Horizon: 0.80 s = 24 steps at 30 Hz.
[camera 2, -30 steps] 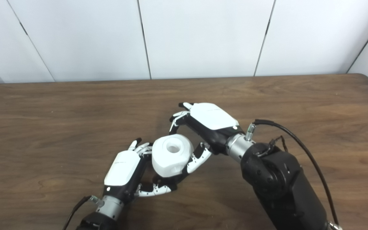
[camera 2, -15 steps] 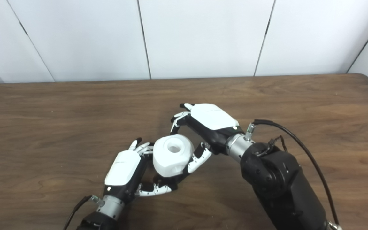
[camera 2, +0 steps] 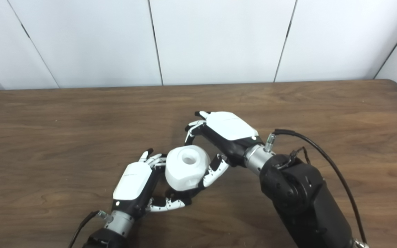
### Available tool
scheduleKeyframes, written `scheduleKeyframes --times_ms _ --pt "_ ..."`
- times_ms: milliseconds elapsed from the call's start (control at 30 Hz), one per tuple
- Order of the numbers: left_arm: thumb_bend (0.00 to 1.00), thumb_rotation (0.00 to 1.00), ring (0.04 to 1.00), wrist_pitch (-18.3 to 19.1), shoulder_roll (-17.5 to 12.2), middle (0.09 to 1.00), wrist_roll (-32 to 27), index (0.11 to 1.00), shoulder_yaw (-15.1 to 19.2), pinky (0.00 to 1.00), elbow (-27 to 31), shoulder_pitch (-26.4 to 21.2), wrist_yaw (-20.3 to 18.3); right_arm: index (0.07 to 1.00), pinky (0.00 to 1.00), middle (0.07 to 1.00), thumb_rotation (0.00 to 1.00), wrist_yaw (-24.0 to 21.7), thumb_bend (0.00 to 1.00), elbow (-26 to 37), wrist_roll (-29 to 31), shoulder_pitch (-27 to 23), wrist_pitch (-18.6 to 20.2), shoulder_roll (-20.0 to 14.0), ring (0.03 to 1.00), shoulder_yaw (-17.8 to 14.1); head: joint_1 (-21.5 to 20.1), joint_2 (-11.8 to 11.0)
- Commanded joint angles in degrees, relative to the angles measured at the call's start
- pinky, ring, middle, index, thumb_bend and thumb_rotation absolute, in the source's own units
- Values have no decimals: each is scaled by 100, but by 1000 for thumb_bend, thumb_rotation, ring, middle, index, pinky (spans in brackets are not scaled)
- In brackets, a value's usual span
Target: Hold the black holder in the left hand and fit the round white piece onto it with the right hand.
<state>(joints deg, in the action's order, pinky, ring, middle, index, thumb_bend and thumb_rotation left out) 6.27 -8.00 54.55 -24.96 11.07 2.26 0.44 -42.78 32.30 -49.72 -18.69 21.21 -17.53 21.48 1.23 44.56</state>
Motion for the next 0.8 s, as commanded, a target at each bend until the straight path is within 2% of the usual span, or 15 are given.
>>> scheduleKeyframes --times_ms 0,267,767 --pt "520 47 864 30 31 766 100 485 -94 1000 -138 -4 -119 483 1000 845 131 46 524 151 14 -56 -197 -8 983 5 1 1" --pt "520 47 865 63 40 769 108 485 -97 1000 -136 -16 -157 483 1000 840 131 98 524 135 44 -2 -333 9 983 -5 8 8" --pt "520 46 866 55 35 769 109 486 -104 1000 -129 -19 -159 483 1000 838 131 70 524 187 31 34 -356 20 981 59 -1 10"
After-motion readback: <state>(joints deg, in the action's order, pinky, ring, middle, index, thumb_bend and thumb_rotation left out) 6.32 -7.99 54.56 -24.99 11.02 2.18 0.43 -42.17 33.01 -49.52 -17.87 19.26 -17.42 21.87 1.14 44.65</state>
